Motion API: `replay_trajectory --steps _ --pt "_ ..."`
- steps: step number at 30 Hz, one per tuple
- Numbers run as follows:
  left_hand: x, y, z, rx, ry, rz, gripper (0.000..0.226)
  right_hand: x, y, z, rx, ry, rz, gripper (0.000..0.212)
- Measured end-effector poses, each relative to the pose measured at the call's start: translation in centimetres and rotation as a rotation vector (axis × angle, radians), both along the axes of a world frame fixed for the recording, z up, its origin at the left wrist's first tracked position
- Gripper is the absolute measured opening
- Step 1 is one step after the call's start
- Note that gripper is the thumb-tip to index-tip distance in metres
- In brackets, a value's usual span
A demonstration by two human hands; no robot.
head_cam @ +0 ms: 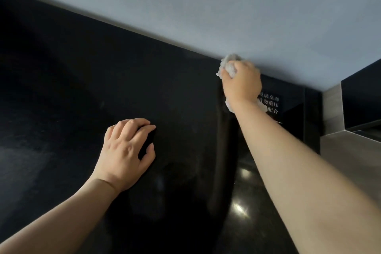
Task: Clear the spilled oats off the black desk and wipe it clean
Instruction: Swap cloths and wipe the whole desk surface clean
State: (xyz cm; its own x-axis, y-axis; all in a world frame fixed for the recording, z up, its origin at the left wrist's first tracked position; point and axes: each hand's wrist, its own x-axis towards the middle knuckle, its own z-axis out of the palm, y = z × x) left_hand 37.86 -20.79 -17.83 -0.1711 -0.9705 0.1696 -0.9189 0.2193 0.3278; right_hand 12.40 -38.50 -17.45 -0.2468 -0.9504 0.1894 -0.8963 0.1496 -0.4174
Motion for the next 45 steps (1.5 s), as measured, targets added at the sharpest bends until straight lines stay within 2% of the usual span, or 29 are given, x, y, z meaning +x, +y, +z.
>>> replay_trajectory --steps 3,8,10,12,14,17,19,21,24,27,29,31,35,37,39,43,45 --pt "0.1 0.0 0.0 0.009 -0.002 0.001 0.039 2.5 3.5 -0.1 -0.055 0.042 0.168 0.017" --pt "0.2 -0.1 0.1 0.038 -0.019 -0.005 0.040 3.8 11.5 0.7 0.016 -0.139 0.417 0.013" --pt "0.2 -0.1 0.1 0.033 -0.027 -0.008 0.040 2.9 11.8 1.6 0.002 -0.233 0.361 0.011" --pt "0.3 -0.1 -0.1 0.018 -0.043 -0.012 0.039 1.2 10.1 1.9 -0.104 -0.235 0.167 0.010" --pt "0.3 0.0 -0.3 -0.001 -0.053 -0.014 0.039 -0.1 8.1 1.7 -0.085 -0.159 0.021 0.011" --pt "0.3 0.3 -0.6 -0.028 -0.072 -0.016 0.040 1.0 8.1 0.2 0.034 -0.016 -0.030 0.017" --pt "0.4 0.7 -0.7 -0.026 -0.093 -0.024 0.041 3.2 10.6 -0.2 0.029 0.045 0.021 0.018" --pt "0.9 1.7 -0.5 0.002 -0.111 -0.032 0.043 5.1 14.5 -0.1 0.002 0.018 0.121 0.013" --pt "2.7 4.5 0.2 0.022 -0.104 -0.016 0.046 6.8 21.3 0.7 -0.011 -0.086 0.252 0.011" --pt "4.9 7.9 0.7 0.046 -0.099 -0.011 0.047 6.9 26.1 2.2 0.122 -0.287 0.383 0.009" --pt "6.0 10.1 0.9 0.070 -0.087 0.004 0.047 6.0 25.8 3.1 0.040 -0.366 0.299 0.010" --pt "6.6 11.8 0.9 0.085 -0.071 0.022 0.047 5.0 23.1 3.3 -0.080 -0.320 0.127 0.010" --pt "7.3 14.4 1.2 0.080 -0.025 0.068 0.047 6.1 18.6 1.3 0.054 -0.141 -0.052 0.014" --pt "7.6 15.5 1.3 0.075 -0.007 0.075 0.047 8.0 20.2 0.3 0.034 -0.006 0.002 0.014" --pt "7.8 16.5 1.2 0.084 0.001 0.072 0.047 9.5 23.5 -0.1 0.001 -0.004 0.108 0.012" --pt "8.5 18.3 1.4 0.105 0.011 0.091 0.047 10.6 30.6 1.0 0.052 -0.137 0.328 0.012" --pt "9.1 18.8 1.3 0.113 0.010 0.114 0.048 10.3 31.4 2.0 0.086 -0.295 0.305 0.007"
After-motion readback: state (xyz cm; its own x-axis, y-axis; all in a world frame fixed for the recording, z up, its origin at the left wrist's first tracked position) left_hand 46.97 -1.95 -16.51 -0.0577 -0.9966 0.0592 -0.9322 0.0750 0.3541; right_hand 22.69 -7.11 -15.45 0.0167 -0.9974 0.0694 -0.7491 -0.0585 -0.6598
